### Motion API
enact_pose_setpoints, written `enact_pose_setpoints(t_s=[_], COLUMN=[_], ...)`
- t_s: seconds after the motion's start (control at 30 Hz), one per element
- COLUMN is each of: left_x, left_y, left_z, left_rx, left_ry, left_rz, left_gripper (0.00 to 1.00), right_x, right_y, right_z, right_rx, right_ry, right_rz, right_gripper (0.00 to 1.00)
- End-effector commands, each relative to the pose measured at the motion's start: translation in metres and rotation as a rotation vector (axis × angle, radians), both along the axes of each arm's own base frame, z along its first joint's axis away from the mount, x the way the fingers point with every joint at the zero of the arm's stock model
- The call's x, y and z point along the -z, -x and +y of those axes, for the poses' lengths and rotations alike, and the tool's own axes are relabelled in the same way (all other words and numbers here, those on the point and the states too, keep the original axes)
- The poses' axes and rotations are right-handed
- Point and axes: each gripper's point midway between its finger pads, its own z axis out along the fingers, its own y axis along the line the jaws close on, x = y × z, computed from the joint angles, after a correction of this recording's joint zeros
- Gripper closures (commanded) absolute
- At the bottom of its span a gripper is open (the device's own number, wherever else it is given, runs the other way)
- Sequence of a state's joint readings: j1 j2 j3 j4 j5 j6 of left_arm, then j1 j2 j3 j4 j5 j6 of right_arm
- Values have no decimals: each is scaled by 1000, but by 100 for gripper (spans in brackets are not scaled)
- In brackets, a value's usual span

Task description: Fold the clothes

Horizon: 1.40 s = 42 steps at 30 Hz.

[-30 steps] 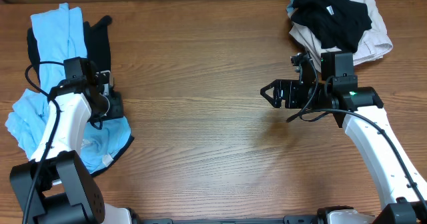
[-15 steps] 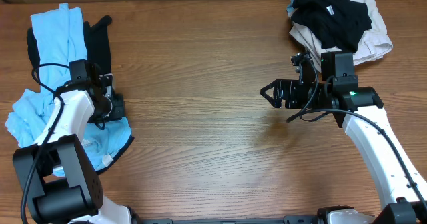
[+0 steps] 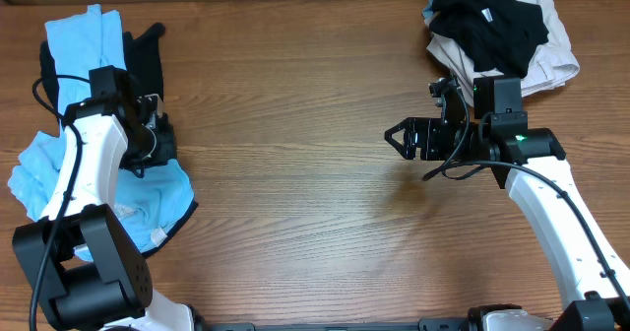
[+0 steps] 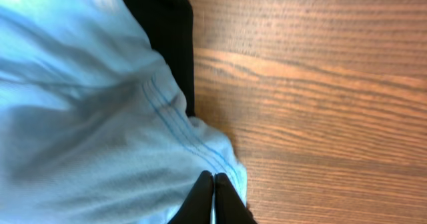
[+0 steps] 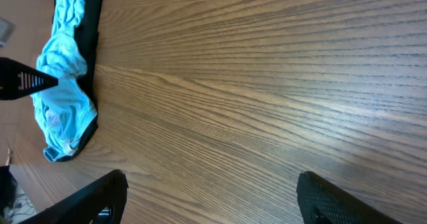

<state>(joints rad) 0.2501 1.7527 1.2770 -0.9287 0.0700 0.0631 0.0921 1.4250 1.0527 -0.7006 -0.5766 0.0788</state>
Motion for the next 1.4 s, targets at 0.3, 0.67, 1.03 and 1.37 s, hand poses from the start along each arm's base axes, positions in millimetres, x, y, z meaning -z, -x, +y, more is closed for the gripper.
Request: enact_pose_setpoints(t_s=[0.3,0.67,1.03,1.37], left_x=[46,46,-13,-50], left_y=[-11,-7,-16,-11], left_z=[3,2,6,5], left_rx=[-5,-6,-6,2], left_ry=[22,24,23,30], left_rz=[49,78,104,131], left_gripper=[24,78,83,96], right_x=[-7,-7,-6,-6], right_y=[-5,-4,-4,-2], right_z=[0,0,0,0], right_rx=[3,3,3,3], right_ry=[-7,-7,-7,-6], right_rz=[-24,-20,-15,-8], right_gripper=[15,15,15,15])
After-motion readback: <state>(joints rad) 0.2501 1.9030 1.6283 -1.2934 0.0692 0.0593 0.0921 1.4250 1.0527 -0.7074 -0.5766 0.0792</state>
